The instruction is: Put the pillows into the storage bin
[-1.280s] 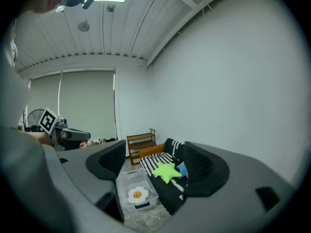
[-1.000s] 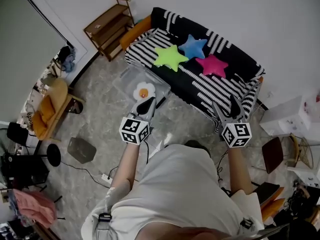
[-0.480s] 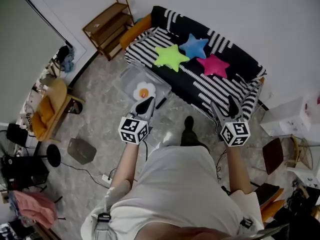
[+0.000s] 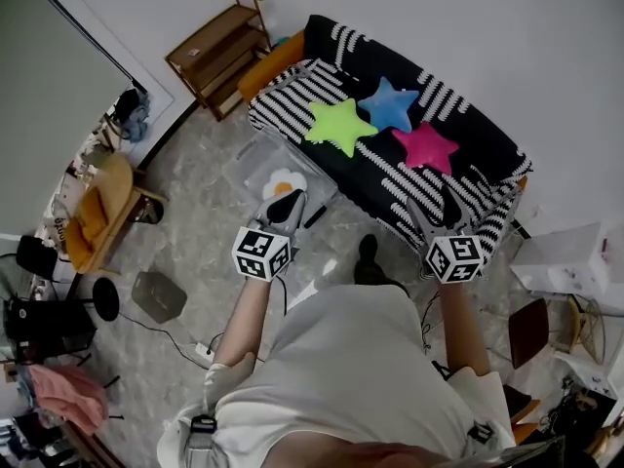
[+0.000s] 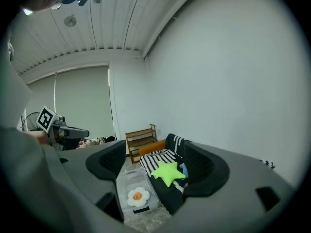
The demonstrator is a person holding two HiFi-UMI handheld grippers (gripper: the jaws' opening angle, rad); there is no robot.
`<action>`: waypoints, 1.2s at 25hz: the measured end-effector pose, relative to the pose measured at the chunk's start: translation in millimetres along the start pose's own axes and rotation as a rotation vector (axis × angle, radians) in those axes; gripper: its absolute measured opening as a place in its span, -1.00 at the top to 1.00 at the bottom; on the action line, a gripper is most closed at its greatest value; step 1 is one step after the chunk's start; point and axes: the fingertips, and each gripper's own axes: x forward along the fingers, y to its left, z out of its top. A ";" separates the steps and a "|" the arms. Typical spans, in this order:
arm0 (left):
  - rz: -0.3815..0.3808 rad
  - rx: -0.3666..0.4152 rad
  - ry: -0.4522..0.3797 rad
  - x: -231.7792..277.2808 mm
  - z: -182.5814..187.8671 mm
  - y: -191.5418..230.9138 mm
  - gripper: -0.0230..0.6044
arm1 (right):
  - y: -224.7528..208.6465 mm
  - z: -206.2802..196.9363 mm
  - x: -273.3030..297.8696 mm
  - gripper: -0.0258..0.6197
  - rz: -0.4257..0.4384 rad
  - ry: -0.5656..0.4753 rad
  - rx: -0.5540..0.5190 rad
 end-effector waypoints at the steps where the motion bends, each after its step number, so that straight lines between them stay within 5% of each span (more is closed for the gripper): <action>1: 0.002 -0.004 0.003 14.0 3.7 3.1 0.87 | -8.8 3.0 11.9 -0.20 0.006 0.005 0.001; 10: 0.036 -0.040 0.038 136.9 26.3 22.3 0.87 | -104.4 22.0 112.3 -0.20 0.057 0.070 0.008; 18: 0.042 -0.080 0.093 232.1 25.7 26.9 0.87 | -179.3 -6.3 178.8 -0.20 0.090 0.181 0.065; 30: -0.016 -0.088 0.214 314.7 -10.2 52.2 0.87 | -218.1 -66.1 219.7 -0.20 0.042 0.323 0.156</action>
